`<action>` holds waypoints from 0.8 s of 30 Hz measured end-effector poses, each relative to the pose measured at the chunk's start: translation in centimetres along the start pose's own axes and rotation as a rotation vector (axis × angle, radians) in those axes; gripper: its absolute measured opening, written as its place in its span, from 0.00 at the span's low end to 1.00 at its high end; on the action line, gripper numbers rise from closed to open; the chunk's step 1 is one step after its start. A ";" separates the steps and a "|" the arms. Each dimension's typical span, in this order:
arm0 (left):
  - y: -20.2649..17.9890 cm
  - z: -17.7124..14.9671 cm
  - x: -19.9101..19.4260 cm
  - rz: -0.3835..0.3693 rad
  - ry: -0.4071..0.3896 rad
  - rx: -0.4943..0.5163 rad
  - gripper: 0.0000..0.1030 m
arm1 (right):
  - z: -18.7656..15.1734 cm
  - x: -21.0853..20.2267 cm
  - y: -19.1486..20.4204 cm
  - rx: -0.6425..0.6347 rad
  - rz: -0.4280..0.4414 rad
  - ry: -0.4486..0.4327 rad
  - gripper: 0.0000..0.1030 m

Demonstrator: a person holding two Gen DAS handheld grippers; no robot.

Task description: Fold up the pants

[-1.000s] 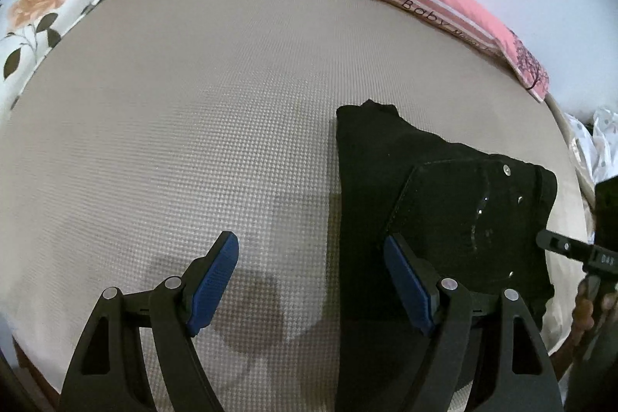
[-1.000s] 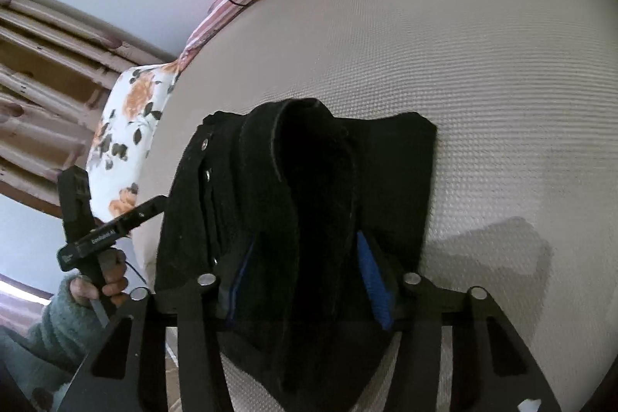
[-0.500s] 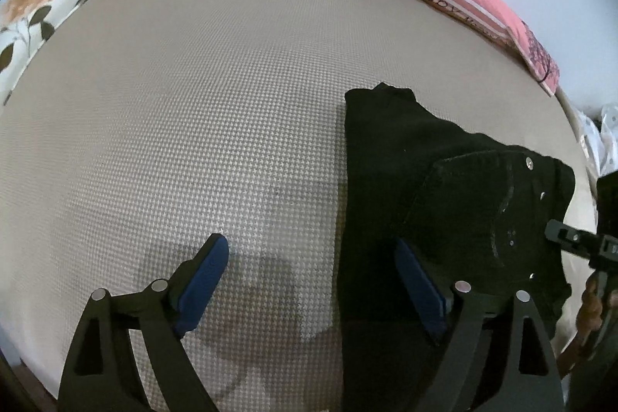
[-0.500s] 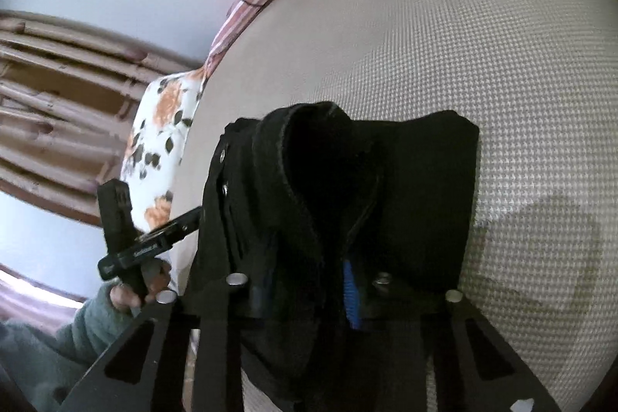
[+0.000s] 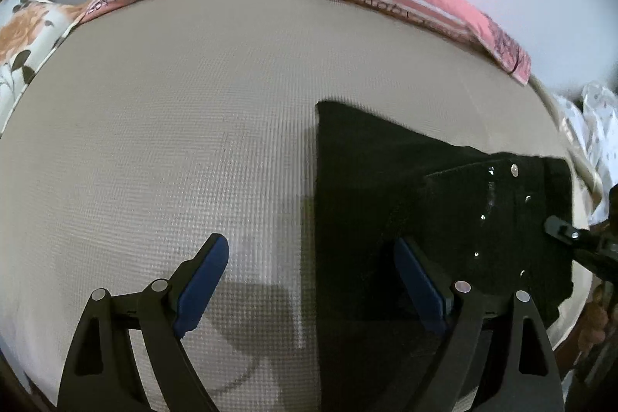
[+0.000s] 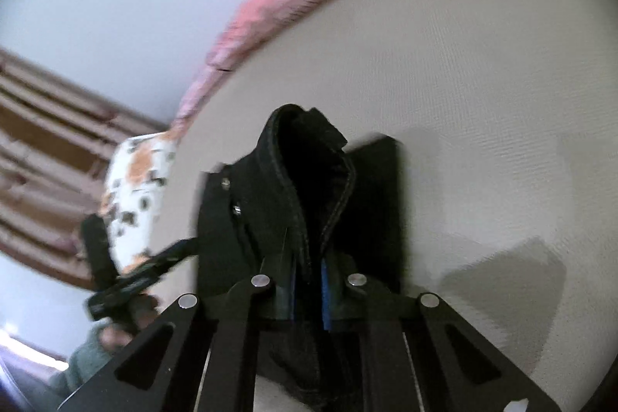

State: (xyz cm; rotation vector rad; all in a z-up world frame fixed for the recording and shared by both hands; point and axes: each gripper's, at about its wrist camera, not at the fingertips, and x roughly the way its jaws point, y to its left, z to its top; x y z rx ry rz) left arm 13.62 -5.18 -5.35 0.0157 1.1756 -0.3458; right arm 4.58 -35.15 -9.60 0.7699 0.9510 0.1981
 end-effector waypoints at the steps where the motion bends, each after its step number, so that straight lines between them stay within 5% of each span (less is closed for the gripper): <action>1: 0.0 -0.2 0.4 0.006 0.010 0.003 0.85 | -0.4 0.8 -0.9 0.013 -0.019 0.022 0.09; 10: 0.5 -0.4 2.0 0.019 0.047 0.011 0.86 | -0.4 0.3 0.6 -0.048 -0.135 0.033 0.28; 16: -0.3 -2.3 0.6 -0.007 0.072 0.080 0.86 | -3.4 -2.5 0.9 -0.067 -0.160 0.046 0.27; 19: -1.2 -3.5 0.1 -0.021 0.083 0.121 0.86 | -4.7 -3.1 1.3 -0.079 -0.169 0.041 0.15; 24: -1.6 -4.7 -0.4 -0.032 0.088 0.136 0.86 | -5.7 -4.1 2.6 -0.114 -0.189 0.011 0.10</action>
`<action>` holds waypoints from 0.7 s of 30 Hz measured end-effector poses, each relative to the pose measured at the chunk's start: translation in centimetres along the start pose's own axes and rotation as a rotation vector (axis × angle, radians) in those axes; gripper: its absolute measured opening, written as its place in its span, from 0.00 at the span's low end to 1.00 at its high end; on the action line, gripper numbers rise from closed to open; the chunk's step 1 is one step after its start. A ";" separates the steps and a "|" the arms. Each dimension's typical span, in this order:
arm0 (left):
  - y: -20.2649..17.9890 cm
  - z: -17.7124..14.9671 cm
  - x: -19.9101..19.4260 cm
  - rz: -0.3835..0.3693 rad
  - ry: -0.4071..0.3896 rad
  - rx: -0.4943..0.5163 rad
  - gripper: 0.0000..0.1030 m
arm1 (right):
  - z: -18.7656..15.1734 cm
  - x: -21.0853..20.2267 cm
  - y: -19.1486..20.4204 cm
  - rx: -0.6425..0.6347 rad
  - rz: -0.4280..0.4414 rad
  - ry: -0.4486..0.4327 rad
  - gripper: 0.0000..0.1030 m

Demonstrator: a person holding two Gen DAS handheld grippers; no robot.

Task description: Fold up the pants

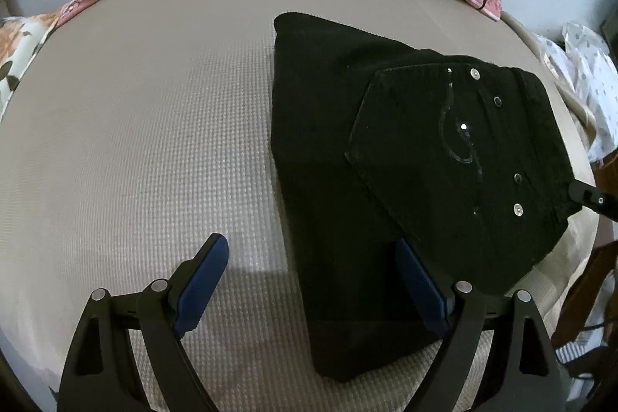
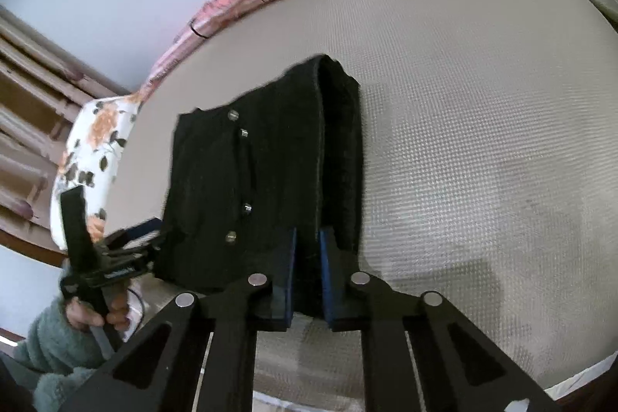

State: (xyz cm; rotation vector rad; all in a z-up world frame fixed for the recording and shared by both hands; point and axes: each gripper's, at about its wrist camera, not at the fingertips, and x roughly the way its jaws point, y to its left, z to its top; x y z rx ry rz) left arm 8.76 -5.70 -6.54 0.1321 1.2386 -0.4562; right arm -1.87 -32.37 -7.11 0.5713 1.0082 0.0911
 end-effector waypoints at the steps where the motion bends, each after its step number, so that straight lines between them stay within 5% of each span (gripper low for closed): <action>1: 0.1 -0.2 -0.2 -0.005 0.005 0.000 0.86 | -0.2 -0.4 0.3 -0.007 -0.005 -0.007 0.09; 13: 0.0 -1.2 0.6 0.022 0.012 0.047 0.86 | -1.1 1.1 -1.1 0.006 -0.053 0.062 0.10; 21: -0.7 -1.4 0.0 0.073 -0.024 0.081 0.86 | -0.5 0.6 -0.5 0.008 -0.050 0.043 0.21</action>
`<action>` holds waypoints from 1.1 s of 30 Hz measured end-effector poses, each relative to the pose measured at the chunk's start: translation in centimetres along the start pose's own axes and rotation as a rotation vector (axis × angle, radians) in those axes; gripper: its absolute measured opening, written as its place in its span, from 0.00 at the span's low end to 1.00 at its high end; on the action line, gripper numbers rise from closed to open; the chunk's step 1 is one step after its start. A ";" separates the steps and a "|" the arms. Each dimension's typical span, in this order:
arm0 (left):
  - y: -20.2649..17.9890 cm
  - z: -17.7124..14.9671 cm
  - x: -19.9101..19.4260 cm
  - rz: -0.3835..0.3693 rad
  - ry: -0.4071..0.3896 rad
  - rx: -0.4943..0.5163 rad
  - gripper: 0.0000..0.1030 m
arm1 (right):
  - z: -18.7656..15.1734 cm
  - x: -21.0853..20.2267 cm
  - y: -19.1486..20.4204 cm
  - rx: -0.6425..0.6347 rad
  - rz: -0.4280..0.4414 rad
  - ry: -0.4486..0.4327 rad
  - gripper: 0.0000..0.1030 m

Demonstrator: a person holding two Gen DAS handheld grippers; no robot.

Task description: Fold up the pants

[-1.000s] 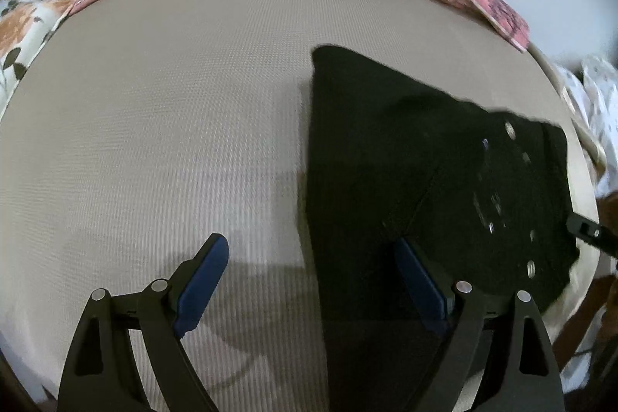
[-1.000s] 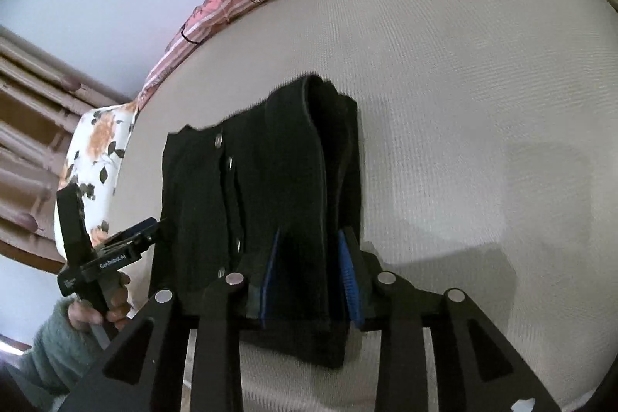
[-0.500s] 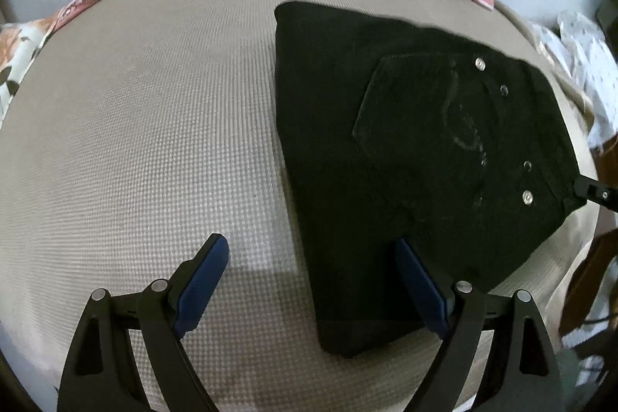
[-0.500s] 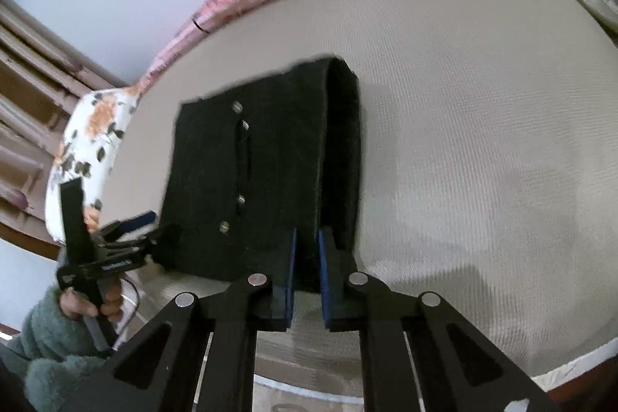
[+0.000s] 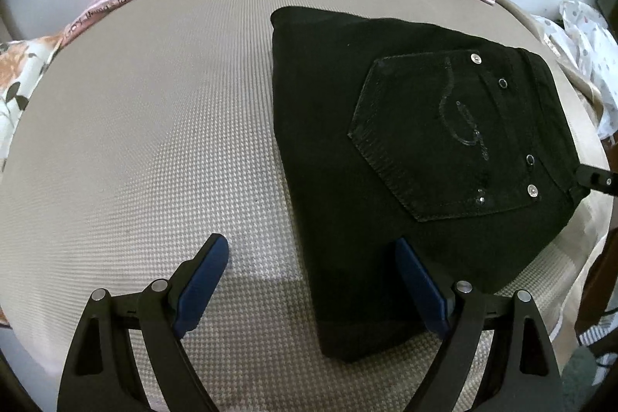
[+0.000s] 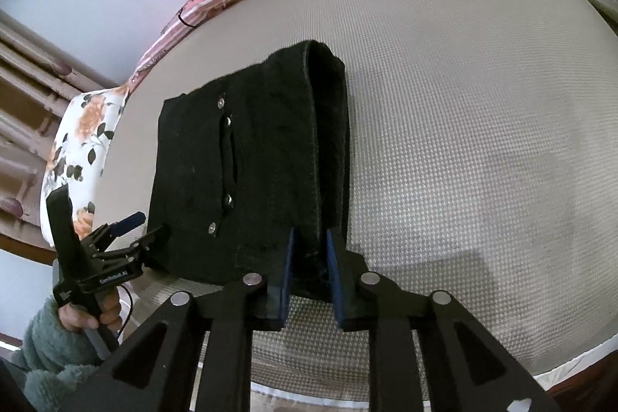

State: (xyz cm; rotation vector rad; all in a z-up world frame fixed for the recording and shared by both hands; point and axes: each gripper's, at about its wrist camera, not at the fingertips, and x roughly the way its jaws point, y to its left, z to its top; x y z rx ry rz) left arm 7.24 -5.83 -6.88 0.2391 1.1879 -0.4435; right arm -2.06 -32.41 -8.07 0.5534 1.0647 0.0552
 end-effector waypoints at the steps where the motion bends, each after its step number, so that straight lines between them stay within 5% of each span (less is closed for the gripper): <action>1: 0.0 0.0 -0.1 0.004 -0.001 0.000 0.86 | 0.1 -0.1 0.1 -0.004 -0.006 0.003 0.30; 7: -0.2 0.1 -1.1 0.009 -0.027 0.017 0.86 | 1.5 -0.6 0.6 -0.035 -0.019 -0.013 0.37; 13: 1.9 1.4 -1.7 -0.125 -0.039 -0.070 0.86 | 3.3 0.5 -0.2 -0.020 0.038 0.009 0.56; 26: 5.5 3.7 2.0 -0.479 0.098 -0.304 0.75 | 4.3 4.1 -4.7 0.098 0.266 0.121 0.58; 33: 5.8 4.4 3.0 -0.528 0.123 -0.318 0.74 | 4.7 5.1 -5.2 0.092 0.327 0.137 0.56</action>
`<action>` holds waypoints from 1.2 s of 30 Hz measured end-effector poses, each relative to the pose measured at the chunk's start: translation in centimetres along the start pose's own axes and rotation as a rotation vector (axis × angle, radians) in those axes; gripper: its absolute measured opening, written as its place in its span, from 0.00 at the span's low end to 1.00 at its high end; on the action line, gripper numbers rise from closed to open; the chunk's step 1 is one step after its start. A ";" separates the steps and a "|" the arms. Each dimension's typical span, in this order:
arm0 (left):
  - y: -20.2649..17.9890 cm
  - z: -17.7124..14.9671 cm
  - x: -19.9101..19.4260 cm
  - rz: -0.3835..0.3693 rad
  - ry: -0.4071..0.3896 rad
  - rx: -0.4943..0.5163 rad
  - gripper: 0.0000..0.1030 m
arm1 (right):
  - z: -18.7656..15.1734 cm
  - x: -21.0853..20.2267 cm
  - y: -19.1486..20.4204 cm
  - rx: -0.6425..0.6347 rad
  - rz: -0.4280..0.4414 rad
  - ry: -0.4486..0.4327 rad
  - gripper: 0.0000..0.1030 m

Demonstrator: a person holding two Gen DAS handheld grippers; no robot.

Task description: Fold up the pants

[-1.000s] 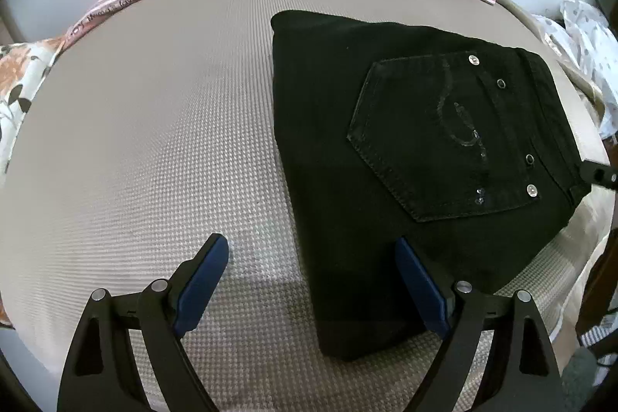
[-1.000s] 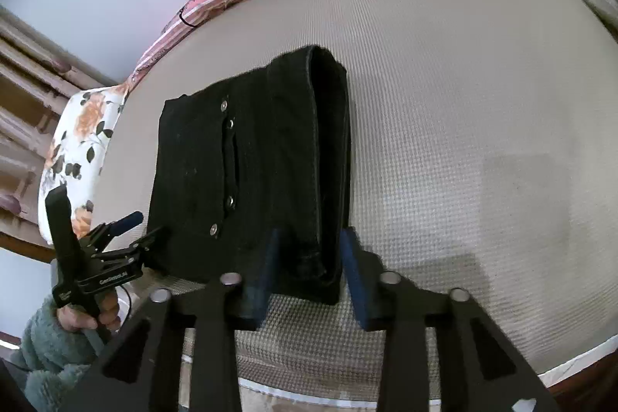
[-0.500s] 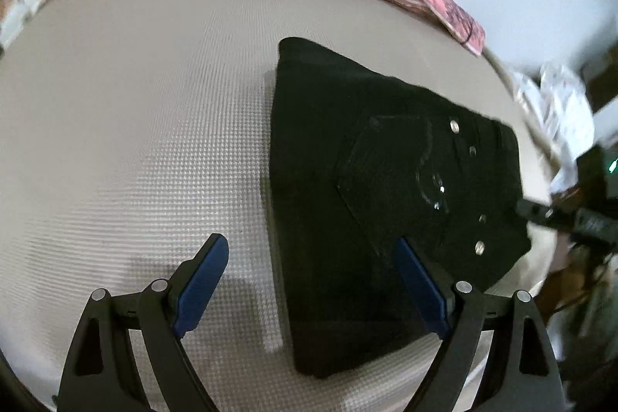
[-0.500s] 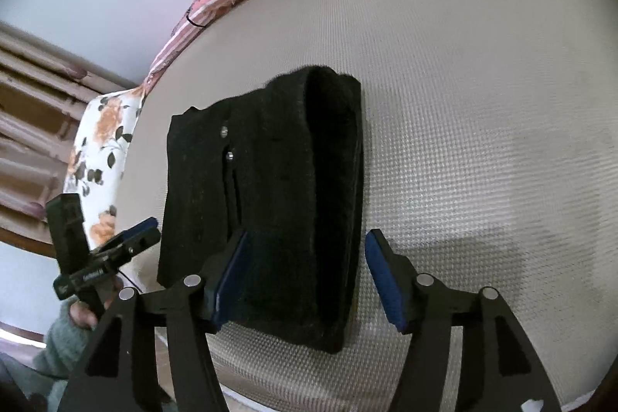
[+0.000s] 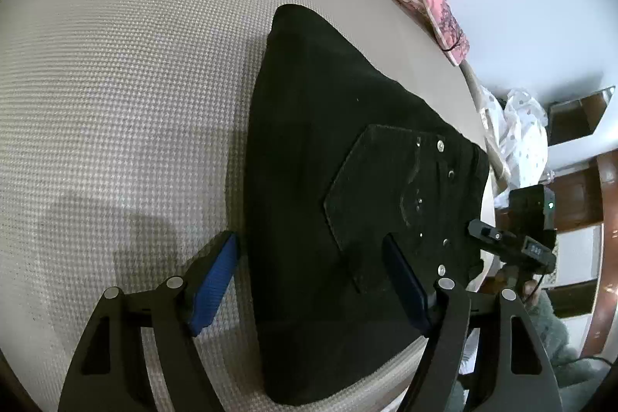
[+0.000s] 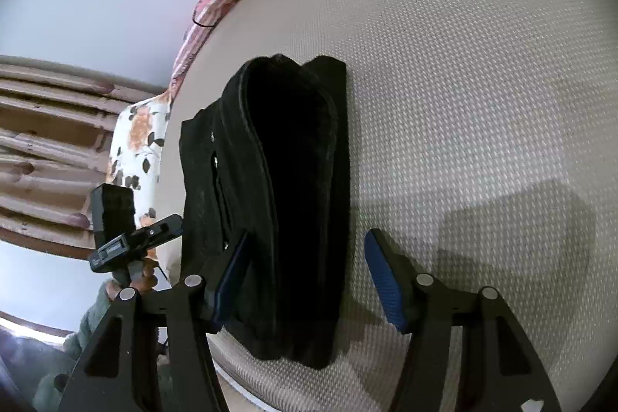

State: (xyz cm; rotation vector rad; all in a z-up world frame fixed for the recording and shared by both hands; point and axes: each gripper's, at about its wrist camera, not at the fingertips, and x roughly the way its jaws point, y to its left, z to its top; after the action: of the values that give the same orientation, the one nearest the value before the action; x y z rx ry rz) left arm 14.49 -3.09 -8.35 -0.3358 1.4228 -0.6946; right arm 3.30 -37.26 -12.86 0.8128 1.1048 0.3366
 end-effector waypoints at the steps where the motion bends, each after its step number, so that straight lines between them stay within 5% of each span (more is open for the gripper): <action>1: 0.0 0.2 0.1 -0.010 0.000 -0.001 0.74 | 0.2 0.1 0.0 -0.004 0.005 0.001 0.55; 13: -1.4 2.1 1.5 -0.003 -0.049 0.071 0.73 | 2.5 2.1 -0.1 -0.001 0.105 -0.024 0.43; 17: -2.1 1.5 1.5 0.070 -0.086 0.101 0.46 | 1.9 2.2 0.7 0.005 0.122 -0.059 0.31; 20: -1.6 1.7 0.7 0.038 -0.097 0.070 0.24 | 1.6 1.6 2.1 -0.002 0.127 -0.080 0.25; 36: -2.4 4.6 -3.6 0.040 -0.191 0.080 0.20 | 5.5 2.7 9.5 -0.074 0.116 -0.088 0.23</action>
State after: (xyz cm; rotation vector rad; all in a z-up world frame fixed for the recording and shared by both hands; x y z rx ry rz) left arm 18.42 -3.57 -3.36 -0.3019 1.2145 -0.6672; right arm 10.75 -31.48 -6.59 0.8201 0.9596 0.4322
